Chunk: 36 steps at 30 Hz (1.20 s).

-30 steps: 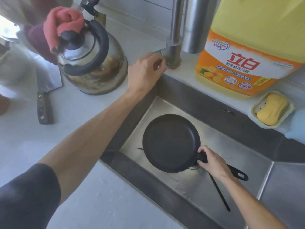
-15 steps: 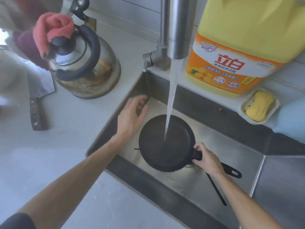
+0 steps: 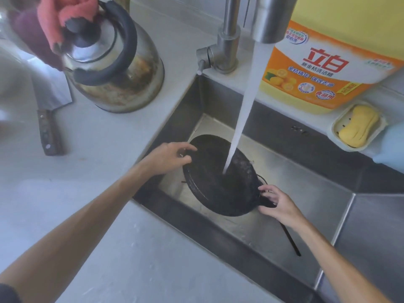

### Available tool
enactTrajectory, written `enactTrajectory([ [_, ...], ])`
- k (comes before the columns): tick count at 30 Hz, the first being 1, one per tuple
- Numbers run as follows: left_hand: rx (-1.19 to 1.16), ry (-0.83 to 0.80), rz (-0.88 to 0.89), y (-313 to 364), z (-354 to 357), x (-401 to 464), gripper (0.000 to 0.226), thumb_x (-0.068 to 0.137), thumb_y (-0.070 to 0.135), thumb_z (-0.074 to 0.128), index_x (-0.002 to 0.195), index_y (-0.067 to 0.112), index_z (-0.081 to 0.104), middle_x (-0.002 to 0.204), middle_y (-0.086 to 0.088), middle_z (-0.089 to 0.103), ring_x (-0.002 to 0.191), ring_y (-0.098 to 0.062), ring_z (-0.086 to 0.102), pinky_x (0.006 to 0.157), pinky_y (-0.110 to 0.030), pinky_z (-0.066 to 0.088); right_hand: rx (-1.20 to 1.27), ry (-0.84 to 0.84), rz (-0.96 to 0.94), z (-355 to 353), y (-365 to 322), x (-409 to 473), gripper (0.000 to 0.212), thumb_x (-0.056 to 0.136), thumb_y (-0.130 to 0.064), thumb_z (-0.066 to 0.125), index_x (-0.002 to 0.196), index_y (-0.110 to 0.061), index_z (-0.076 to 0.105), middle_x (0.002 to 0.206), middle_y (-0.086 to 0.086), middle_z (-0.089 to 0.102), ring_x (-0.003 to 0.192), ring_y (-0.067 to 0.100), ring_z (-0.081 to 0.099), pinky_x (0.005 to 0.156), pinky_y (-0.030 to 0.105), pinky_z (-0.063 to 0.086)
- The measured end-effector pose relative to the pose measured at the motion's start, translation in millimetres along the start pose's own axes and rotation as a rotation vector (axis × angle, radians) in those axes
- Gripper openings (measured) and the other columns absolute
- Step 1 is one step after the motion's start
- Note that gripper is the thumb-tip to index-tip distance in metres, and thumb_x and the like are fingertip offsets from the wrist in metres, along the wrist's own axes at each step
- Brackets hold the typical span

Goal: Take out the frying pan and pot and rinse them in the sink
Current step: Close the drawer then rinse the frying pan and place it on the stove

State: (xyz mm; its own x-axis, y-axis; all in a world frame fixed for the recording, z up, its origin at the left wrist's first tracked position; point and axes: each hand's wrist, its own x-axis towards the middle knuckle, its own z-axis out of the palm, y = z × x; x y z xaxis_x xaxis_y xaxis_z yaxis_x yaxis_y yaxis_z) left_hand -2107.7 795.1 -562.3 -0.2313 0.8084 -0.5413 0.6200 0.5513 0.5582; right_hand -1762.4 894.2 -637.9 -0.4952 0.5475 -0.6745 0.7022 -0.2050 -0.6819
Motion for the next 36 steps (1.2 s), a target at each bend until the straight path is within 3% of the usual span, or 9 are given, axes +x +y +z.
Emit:
enactTrajectory([
  [3, 0.118, -0.075, -0.048, 2, -10, 0, 0.039, 0.084, 0.037, 0.051, 0.123, 0.039, 0.054, 0.1, 0.006, 0.058, 0.103, -0.018, 0.059, 0.094, -0.033, 0.043, -0.086, -0.108, 0.038, -15, -18, -7, 0.045, 0.067, -0.029, 0.084, 0.101, -0.044, 0.057, 0.104, -0.018, 0.063, 0.112, 0.013, 0.056, 0.096, 0.027, 0.033],
  [7, 0.146, -0.3, -0.114, -8, 5, 0, 0.046, 0.088, 0.029, 0.054, 0.133, 0.027, 0.045, 0.114, -0.005, 0.06, 0.097, -0.017, 0.052, 0.088, -0.024, 0.036, -0.427, -0.139, 0.009, -52, -65, -14, 0.043, 0.07, -0.039, 0.078, 0.104, -0.047, 0.053, 0.108, -0.018, 0.061, 0.112, 0.008, 0.056, 0.087, 0.027, 0.036],
  [11, 0.164, -0.425, -0.146, -13, 37, 0, 0.06, 0.086, 0.029, 0.058, 0.141, 0.025, 0.034, 0.104, -0.001, 0.054, 0.096, -0.017, 0.052, 0.088, -0.024, 0.038, -0.931, 0.074, -0.207, -70, -106, -25, 0.048, 0.072, -0.046, 0.067, 0.114, -0.049, 0.044, 0.116, -0.023, 0.063, 0.105, 0.012, 0.063, 0.072, 0.029, 0.037],
  [14, 0.046, -0.321, -0.143, -13, 53, 1, 0.064, 0.084, 0.027, 0.064, 0.141, 0.026, 0.033, 0.117, -0.008, 0.059, 0.101, -0.018, 0.059, 0.092, -0.026, 0.042, -1.038, 0.234, -0.337, -75, -117, -32, 0.048, 0.074, -0.044, 0.066, 0.114, -0.047, 0.04, 0.112, -0.022, 0.066, 0.095, 0.017, 0.066, 0.065, 0.031, 0.037],
  [21, -0.139, 0.206, 0.071, -4, 37, -17, 0.052, 0.077, 0.015, 0.065, 0.123, 0.036, 0.052, 0.099, 0.012, 0.064, 0.074, 0.002, 0.057, 0.083, -0.027, 0.05, -0.782, 0.457, -0.382, -68, -97, -37, 0.046, 0.071, -0.035, 0.072, 0.107, -0.044, 0.046, 0.1, -0.019, 0.065, 0.096, 0.013, 0.064, 0.07, 0.032, 0.044],
  [24, -0.05, 0.346, 0.12, 3, 21, -27, 0.049, 0.075, 0.018, 0.06, 0.119, 0.037, 0.053, 0.099, 0.006, 0.064, 0.078, -0.011, 0.058, 0.081, -0.036, 0.053, -0.54, 0.438, -0.346, -49, -77, -33, 0.046, 0.066, -0.026, 0.076, 0.098, -0.044, 0.048, 0.095, -0.023, 0.062, 0.089, -0.002, 0.057, 0.077, 0.013, 0.039],
  [27, 0.02, 0.363, 0.201, 11, 0, -37, 0.05, 0.073, 0.026, 0.053, 0.121, 0.04, 0.053, 0.09, 0.002, 0.06, 0.081, -0.016, 0.06, 0.08, -0.041, 0.053, -0.235, 0.348, -0.277, -29, -57, -27, 0.05, 0.065, -0.012, 0.079, 0.091, -0.044, 0.051, 0.094, -0.022, 0.064, 0.092, 0.004, 0.061, 0.083, 0.018, 0.043],
  [30, 0.17, 0.376, 0.246, 24, -21, -43, 0.052, 0.071, 0.036, 0.046, 0.121, 0.046, 0.052, 0.084, 0.01, 0.058, 0.077, -0.01, 0.058, 0.074, -0.033, 0.052, -0.058, 0.262, -0.236, -12, -44, -24, 0.055, 0.064, -0.001, 0.079, 0.088, -0.045, 0.056, 0.096, -0.023, 0.067, 0.092, -0.007, 0.061, 0.084, 0.006, 0.04],
  [36, 0.377, 0.323, 0.184, 39, -44, -40, 0.051, 0.069, 0.047, 0.034, 0.114, 0.045, 0.057, 0.075, 0.018, 0.055, 0.078, -0.012, 0.057, 0.07, -0.03, 0.041, -0.076, -0.019, -0.208, -10, -41, -25, 0.054, 0.07, -0.017, 0.08, 0.103, -0.055, 0.062, 0.111, -0.036, 0.063, 0.109, -0.019, 0.052, 0.091, 0.0, 0.034],
])
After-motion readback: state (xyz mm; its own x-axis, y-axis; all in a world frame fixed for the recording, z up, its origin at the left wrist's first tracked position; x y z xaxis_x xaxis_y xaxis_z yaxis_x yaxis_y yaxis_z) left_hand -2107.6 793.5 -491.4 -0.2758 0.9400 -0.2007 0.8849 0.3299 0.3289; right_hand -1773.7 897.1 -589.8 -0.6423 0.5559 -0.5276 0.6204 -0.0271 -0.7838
